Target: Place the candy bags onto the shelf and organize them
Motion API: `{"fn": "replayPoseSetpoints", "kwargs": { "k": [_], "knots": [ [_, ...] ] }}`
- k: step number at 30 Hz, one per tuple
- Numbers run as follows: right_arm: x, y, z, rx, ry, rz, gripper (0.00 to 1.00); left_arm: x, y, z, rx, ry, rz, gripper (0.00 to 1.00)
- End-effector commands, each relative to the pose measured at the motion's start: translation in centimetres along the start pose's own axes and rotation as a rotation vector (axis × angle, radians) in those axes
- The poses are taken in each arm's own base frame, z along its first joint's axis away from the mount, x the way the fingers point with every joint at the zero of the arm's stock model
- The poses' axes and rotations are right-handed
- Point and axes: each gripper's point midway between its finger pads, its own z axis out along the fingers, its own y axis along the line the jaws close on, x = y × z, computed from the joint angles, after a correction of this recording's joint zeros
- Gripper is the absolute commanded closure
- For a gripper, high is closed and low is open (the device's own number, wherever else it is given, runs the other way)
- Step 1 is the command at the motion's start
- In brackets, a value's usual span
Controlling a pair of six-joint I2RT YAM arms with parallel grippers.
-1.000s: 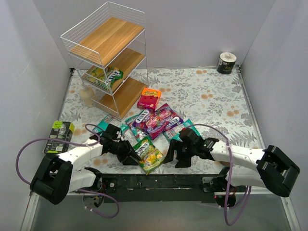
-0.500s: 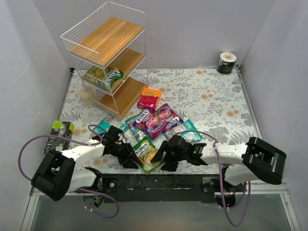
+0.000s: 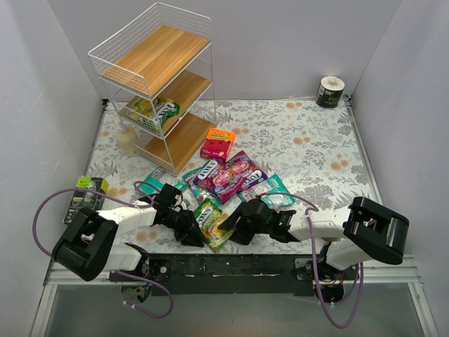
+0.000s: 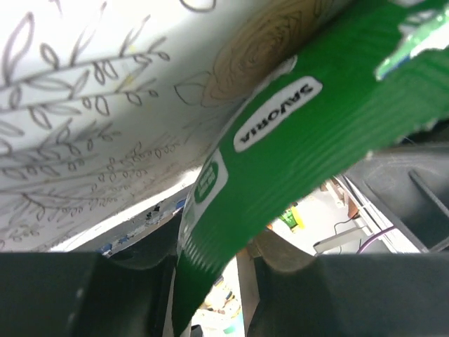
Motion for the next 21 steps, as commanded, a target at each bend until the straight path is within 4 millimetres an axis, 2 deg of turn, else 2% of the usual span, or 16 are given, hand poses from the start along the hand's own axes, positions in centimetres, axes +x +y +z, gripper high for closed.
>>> {"fn": "replayPoseSetpoints", "kwargs": {
  "k": [1,5,8,11,12,13,16,21],
  "knots": [
    [-1.3,-1.0,0.5,0.009,-0.069,0.045,0.39,0.5,0.0,0.2,0.018,0.027,0.038,0.76],
    [-1.8,-1.5,0.4,0.014,-0.096,0.047,0.52,0.5,-0.1,0.1,0.024,0.027,0.039,0.71],
    [-1.9,-1.9,0.3,0.028,-0.1,0.041,0.66,0.5,-0.4,0.0,0.032,0.02,0.048,0.67],
    [-1.8,-1.7,0.3,0.023,-0.093,0.022,0.83,0.4,-0.9,-0.3,0.048,0.007,0.063,0.64],
    [-1.8,-1.6,0.3,0.02,-0.095,0.014,0.93,0.5,-1.0,-0.4,0.049,0.005,0.062,0.62],
    [-1.7,-1.0,0.3,0.013,-0.095,0.002,0.97,0.5,-1.1,-0.5,0.051,-0.002,0.064,0.61],
    [-2.1,-0.5,0.0,0.025,-0.124,-0.053,0.99,0.2,-1.4,-1.1,0.037,-0.039,0.09,0.55],
    [-3.0,1.6,-1.4,-0.025,-0.183,-0.107,0.99,-0.8,-2.5,-3.0,-0.016,-0.166,0.138,0.45]
  ]
}}
